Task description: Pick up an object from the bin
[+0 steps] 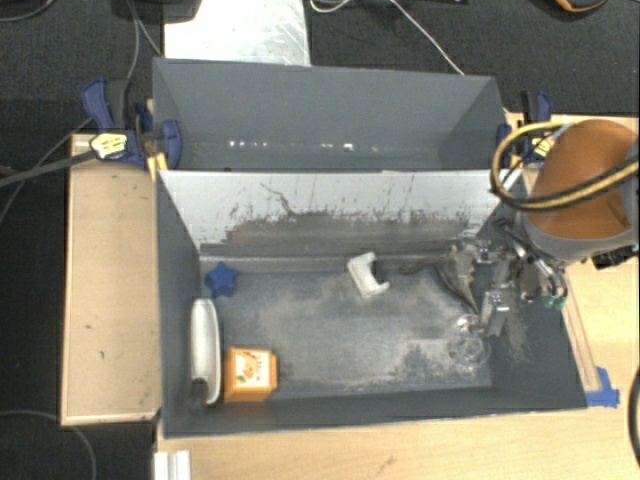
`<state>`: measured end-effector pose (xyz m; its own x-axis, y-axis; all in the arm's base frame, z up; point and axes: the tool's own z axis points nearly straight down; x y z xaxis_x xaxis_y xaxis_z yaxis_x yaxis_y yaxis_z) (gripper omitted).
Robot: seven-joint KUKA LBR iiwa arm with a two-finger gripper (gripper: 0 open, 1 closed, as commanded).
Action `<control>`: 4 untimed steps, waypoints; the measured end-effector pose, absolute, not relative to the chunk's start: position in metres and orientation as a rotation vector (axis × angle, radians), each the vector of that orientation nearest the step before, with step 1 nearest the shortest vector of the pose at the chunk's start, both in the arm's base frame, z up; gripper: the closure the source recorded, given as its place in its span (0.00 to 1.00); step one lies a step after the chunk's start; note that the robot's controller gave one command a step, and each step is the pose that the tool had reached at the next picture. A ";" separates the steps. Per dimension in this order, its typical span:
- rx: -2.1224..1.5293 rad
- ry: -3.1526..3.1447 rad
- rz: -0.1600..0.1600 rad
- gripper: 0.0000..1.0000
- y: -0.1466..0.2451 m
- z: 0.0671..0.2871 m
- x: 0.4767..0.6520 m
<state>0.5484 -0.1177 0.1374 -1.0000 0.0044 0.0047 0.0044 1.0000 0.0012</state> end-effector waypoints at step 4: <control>-0.661 -3.078 -0.002 0.00 -0.147 0.071 0.585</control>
Offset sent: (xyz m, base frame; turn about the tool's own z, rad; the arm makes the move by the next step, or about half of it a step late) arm 0.0144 -0.0032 -0.0674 0.2483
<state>0.5855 -0.1473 0.0711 -0.9118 0.4106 -0.0065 0.4106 0.9118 0.0029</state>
